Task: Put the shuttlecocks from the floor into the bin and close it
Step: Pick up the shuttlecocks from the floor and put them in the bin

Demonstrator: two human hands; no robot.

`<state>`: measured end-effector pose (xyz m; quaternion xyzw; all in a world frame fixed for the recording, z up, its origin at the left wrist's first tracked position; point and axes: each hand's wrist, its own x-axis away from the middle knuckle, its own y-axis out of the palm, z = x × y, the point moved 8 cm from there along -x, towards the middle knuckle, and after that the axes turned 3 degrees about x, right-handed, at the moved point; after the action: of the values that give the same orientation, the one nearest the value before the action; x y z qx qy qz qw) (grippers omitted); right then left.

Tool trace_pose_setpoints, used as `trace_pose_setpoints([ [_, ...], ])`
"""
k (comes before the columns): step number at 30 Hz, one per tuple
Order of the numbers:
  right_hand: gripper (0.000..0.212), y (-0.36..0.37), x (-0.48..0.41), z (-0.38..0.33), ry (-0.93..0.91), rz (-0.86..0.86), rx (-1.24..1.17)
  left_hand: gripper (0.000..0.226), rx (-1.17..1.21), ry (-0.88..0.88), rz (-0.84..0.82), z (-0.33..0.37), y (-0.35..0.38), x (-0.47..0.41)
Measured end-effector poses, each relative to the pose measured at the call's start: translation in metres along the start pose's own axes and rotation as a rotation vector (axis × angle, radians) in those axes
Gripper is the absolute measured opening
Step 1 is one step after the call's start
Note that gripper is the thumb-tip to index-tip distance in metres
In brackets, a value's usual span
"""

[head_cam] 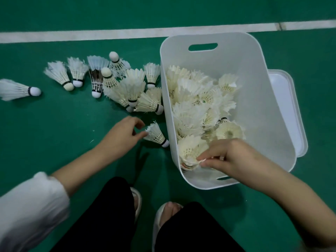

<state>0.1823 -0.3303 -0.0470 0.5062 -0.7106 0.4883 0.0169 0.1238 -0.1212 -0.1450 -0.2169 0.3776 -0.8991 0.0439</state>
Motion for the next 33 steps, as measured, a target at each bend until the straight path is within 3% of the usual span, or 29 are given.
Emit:
trace_pose_setpoints([
  [6,0.019,0.023,-0.015,0.006,0.067,-0.084,0.186,0.042,0.077,-0.106,-0.11,-0.024,0.045,-0.019],
  [11,0.033,0.014,-0.006,0.0,0.07,-0.122,0.218,0.018,0.239,-0.066,-0.064,-0.015,0.037,-0.015],
  [13,0.037,-0.002,0.001,-0.008,0.056,-0.064,0.207,0.012,0.279,-0.018,-0.06,-0.013,0.027,-0.009],
  [17,0.03,-0.036,0.005,-0.049,-0.072,0.097,0.209,0.009,0.213,0.071,-0.058,-0.011,0.003,0.004],
  [24,0.029,-0.018,-0.044,-0.131,-0.36,0.092,0.284,0.014,0.087,0.302,0.038,-0.004,-0.038,0.03],
  [28,0.038,0.028,-0.1,-0.148,-0.26,0.0,0.46,0.018,0.096,0.357,0.122,-0.012,-0.061,0.04],
  [33,0.021,0.046,-0.148,-0.16,-0.186,0.021,0.454,0.028,0.126,0.355,0.203,-0.042,-0.084,0.041],
])
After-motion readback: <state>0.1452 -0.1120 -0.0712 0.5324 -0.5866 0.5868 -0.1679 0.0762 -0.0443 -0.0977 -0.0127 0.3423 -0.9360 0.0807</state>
